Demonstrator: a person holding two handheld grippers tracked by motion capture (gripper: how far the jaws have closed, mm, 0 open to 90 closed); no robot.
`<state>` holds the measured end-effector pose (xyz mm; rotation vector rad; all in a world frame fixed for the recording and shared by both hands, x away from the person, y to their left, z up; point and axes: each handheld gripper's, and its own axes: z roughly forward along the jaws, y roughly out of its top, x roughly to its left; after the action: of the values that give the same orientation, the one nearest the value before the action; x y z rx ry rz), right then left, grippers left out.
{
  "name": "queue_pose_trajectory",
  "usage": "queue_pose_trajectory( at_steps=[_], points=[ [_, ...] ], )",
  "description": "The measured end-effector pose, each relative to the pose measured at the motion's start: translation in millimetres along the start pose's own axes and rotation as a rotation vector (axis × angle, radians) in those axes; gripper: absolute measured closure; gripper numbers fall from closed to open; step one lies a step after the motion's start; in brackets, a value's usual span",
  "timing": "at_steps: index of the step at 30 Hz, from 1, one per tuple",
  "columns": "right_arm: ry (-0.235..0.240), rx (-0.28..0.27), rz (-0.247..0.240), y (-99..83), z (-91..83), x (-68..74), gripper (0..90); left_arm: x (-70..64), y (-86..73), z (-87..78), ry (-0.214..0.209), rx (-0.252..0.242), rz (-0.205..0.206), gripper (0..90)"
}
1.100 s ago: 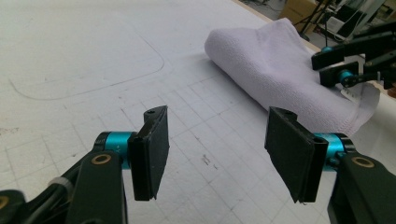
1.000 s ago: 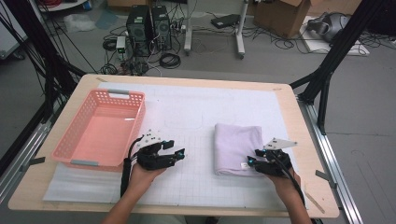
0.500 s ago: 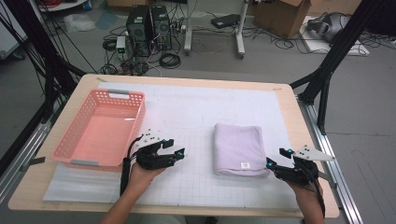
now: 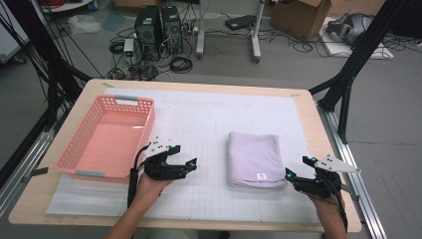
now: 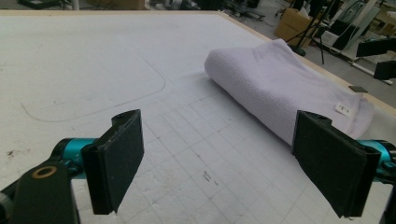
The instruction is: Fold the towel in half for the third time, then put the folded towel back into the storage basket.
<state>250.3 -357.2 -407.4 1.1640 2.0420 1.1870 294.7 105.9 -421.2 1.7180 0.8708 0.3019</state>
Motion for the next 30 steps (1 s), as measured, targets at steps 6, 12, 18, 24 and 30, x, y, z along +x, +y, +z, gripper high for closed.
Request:
queue_pose_trajectory(
  at_steps=[6,12,18,24,30],
  points=[
    [0.001,0.005,-0.006,-0.8,1.5,-0.3,20.1,-1.7,-0.6,2.0,-0.009,0.011,0.005,17.6],
    [-0.003,0.007,0.003,-1.5,0.8,-2.2,20.1,-0.5,-1.2,2.2,-0.011,0.017,0.009,18.9],
    [0.002,0.016,0.002,-2.2,2.3,-1.2,20.1,-0.8,-3.1,5.2,-0.04,0.008,0.016,18.5],
    [0.005,0.01,0.004,-2.6,0.1,-1.9,20.1,-5.3,-4.5,9.7,-0.035,-0.035,0.059,17.3],
    [0.01,0.009,-0.002,-2.3,0.0,-1.7,20.1,-10.7,-3.1,19.8,-0.029,0.001,0.037,17.4]
  ],
)
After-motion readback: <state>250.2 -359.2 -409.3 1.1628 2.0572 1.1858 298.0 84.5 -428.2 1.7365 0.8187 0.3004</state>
